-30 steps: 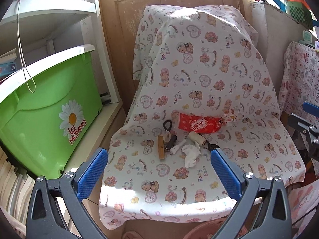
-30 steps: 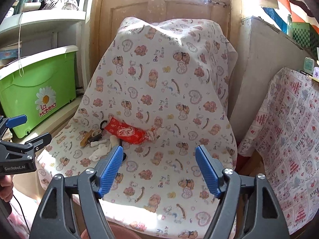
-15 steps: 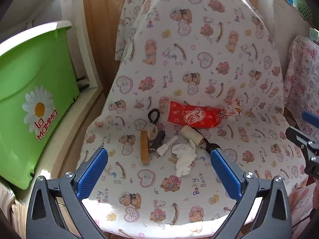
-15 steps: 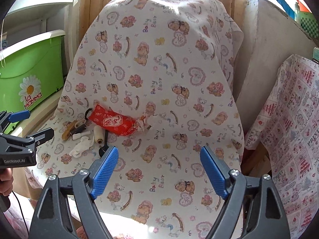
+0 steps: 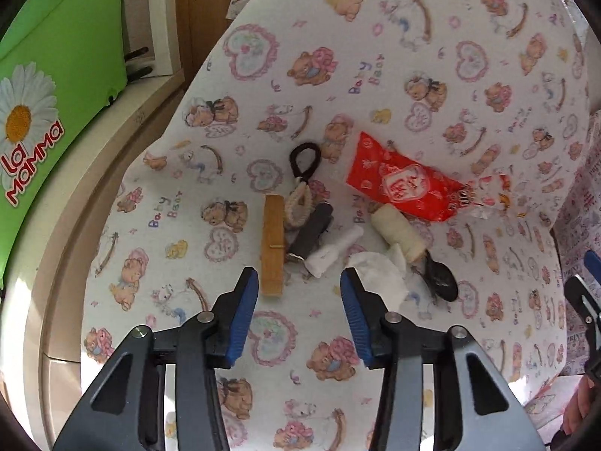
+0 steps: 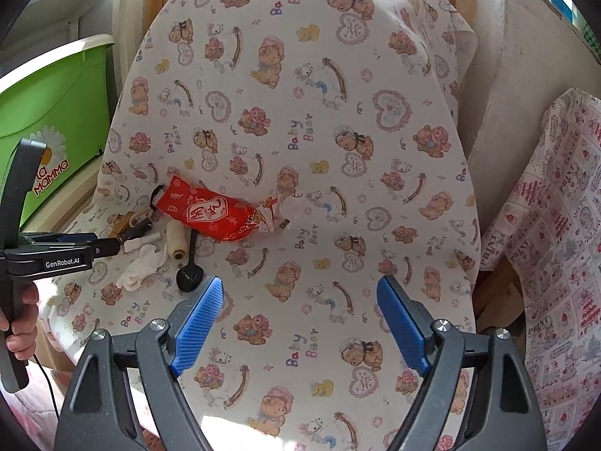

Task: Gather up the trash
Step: 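Grasp the wooden clothespin with the left tool while the right tool grasps the black spoon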

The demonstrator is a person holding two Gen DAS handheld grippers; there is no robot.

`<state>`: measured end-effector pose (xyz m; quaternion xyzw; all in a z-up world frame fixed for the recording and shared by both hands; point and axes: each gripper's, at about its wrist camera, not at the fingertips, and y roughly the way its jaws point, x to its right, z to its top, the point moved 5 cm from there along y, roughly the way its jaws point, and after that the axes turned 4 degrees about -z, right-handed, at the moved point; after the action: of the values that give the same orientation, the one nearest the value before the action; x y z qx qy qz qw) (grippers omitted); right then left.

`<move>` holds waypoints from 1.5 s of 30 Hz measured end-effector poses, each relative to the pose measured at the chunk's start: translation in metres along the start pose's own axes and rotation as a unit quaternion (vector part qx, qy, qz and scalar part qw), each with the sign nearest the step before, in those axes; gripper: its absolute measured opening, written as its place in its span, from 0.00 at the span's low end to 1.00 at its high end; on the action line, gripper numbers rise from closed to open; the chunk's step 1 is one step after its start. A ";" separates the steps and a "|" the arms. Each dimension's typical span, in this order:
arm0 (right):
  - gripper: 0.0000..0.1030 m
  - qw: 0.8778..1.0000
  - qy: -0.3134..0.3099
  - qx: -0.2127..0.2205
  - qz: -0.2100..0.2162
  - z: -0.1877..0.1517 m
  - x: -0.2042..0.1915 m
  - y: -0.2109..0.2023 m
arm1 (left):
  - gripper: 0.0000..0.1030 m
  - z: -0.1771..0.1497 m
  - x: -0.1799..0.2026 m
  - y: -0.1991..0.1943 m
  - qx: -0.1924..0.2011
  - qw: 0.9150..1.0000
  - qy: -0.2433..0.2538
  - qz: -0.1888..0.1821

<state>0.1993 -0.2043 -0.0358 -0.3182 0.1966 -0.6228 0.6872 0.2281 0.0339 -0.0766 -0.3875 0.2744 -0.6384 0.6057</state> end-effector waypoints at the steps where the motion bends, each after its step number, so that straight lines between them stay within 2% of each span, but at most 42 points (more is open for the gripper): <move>1: 0.83 1.000 0.002 -0.001 0.000 0.000 0.000 0.001 | 0.41 0.003 -0.002 0.001 0.006 1.000 -0.003 0.007; 2: 0.83 1.000 0.003 -0.002 0.000 0.000 0.001 0.002 | 0.36 0.005 -0.003 0.000 0.019 1.000 -0.003 0.007; 3: 0.83 1.000 0.003 -0.003 -0.001 0.000 0.001 0.003 | 0.35 0.008 -0.001 0.000 0.028 1.000 0.004 0.005; 7: 0.83 1.000 0.004 -0.006 -0.009 -0.002 0.004 0.004 | 0.32 0.008 0.002 0.004 0.020 0.999 0.022 0.024; 9: 0.83 1.000 0.005 -0.007 -0.006 -0.003 0.006 0.003 | 0.27 0.006 0.000 0.008 0.013 0.999 0.018 0.035; 12: 0.83 1.000 0.002 -0.005 -0.011 -0.005 0.008 0.002 | 0.19 0.001 -0.008 0.021 -0.010 1.000 -0.003 0.018; 15: 0.83 1.000 0.002 -0.011 -0.017 -0.009 0.012 0.003 | 0.12 0.001 -0.013 0.020 -0.004 1.000 -0.005 0.020; 19: 0.83 1.000 0.007 -0.022 -0.021 -0.015 0.018 0.007 | 0.12 -0.003 -0.015 0.018 0.000 0.999 0.004 0.033; 22: 0.83 0.999 0.007 -0.027 -0.028 -0.018 0.021 0.010 | 0.12 -0.008 -0.014 0.008 -0.005 1.000 -0.016 0.006; 25: 0.83 0.999 0.008 -0.031 -0.030 -0.020 0.023 0.012 | 0.12 -0.019 -0.011 -0.008 -0.016 1.000 -0.016 0.003; 28: 0.83 0.999 0.008 -0.035 -0.029 -0.021 0.022 0.014 | 0.12 -0.033 -0.008 -0.018 -0.032 0.999 -0.005 -0.008; 31: 0.83 0.999 0.007 -0.039 -0.026 -0.022 0.019 0.016 | 0.13 -0.039 -0.007 -0.017 -0.037 0.999 0.015 0.002; 33: 0.83 0.999 0.003 -0.041 -0.026 -0.024 0.015 0.018 | 0.22 -0.044 -0.007 -0.013 -0.038 0.999 0.018 0.001; 38: 0.83 0.999 -0.003 -0.042 -0.021 -0.025 0.005 0.022 | 0.28 -0.035 -0.012 -0.004 -0.029 1.000 0.009 -0.004; 41: 0.83 0.999 -0.002 -0.039 -0.014 -0.023 -0.001 0.022 | 0.25 -0.030 -0.016 0.000 -0.020 1.000 0.014 0.007; 42: 0.83 0.999 -0.002 -0.039 -0.009 -0.022 -0.003 0.022 | 0.15 -0.030 -0.015 0.001 -0.019 1.000 0.021 0.008; 45: 0.83 0.999 -0.001 -0.040 0.005 -0.019 -0.011 0.024 | 0.13 -0.029 -0.016 0.000 -0.009 0.999 0.034 0.022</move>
<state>0.2022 -0.1969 -0.0671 -0.3449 0.2220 -0.6111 0.6770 0.2039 0.0464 -0.0948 -0.3647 0.3090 -0.6354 0.6065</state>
